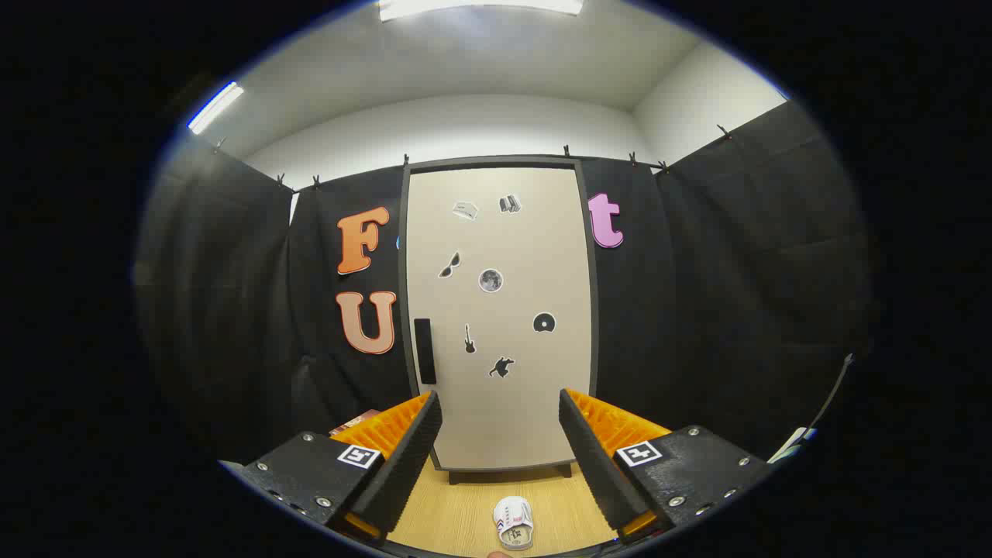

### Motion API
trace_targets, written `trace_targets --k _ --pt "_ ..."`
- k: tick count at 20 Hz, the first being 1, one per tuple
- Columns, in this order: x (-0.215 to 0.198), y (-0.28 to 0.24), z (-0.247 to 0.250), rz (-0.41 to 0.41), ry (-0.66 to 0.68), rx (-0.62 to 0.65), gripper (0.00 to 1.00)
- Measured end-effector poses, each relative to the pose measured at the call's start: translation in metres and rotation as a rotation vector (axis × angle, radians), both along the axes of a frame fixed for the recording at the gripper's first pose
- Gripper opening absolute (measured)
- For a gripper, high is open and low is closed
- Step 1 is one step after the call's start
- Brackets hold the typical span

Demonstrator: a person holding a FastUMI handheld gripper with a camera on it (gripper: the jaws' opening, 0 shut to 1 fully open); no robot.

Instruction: Open the shoe cabinet door, grab the shoes and put them into the shoe cabinet, then close the shoe cabinet door.

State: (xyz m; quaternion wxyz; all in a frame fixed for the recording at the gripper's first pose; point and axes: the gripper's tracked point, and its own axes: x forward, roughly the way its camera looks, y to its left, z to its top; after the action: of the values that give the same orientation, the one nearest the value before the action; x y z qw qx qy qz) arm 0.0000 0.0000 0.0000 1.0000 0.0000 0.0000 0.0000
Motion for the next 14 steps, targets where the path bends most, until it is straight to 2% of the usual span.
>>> trace_targets --k 14 --pt "0.0005 0.0018 0.0001 0.016 0.002 -0.005 0.95"
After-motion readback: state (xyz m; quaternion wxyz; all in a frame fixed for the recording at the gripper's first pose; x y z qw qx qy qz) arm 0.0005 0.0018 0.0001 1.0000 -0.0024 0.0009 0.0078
